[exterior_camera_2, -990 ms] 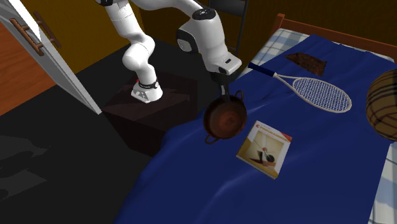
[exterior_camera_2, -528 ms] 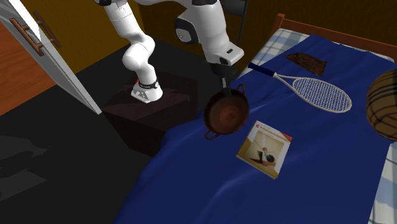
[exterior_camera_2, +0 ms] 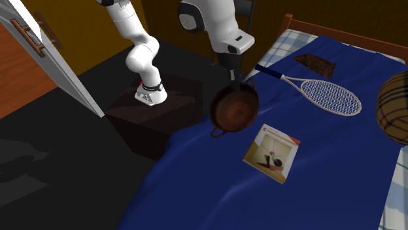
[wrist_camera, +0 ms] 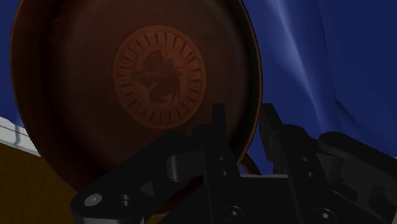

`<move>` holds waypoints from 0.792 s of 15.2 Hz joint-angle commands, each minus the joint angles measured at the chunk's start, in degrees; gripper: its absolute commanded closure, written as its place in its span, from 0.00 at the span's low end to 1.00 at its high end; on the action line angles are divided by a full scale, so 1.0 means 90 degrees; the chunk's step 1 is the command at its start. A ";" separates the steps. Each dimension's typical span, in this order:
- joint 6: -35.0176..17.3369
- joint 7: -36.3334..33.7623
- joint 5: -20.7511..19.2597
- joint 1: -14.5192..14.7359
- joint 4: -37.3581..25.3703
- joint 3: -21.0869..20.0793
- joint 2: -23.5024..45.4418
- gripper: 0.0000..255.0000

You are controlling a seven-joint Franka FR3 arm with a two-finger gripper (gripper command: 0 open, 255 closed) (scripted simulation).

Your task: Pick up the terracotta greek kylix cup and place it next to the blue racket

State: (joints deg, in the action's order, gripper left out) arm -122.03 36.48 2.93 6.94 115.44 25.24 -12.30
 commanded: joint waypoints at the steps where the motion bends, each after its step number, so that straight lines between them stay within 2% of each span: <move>1: 0.0166 -0.0019 -0.0013 -0.0001 -0.0159 -0.0007 -0.0016 1.00; 5: 0.0437 -0.0050 -0.0023 0.0004 -0.0434 -0.0017 -0.0014 1.00; 12: 0.0282 -0.1255 -0.0304 0.0331 -0.0174 -0.0792 -0.0185 1.00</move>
State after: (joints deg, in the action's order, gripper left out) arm -119.52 26.87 0.34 9.38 114.45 19.12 -14.39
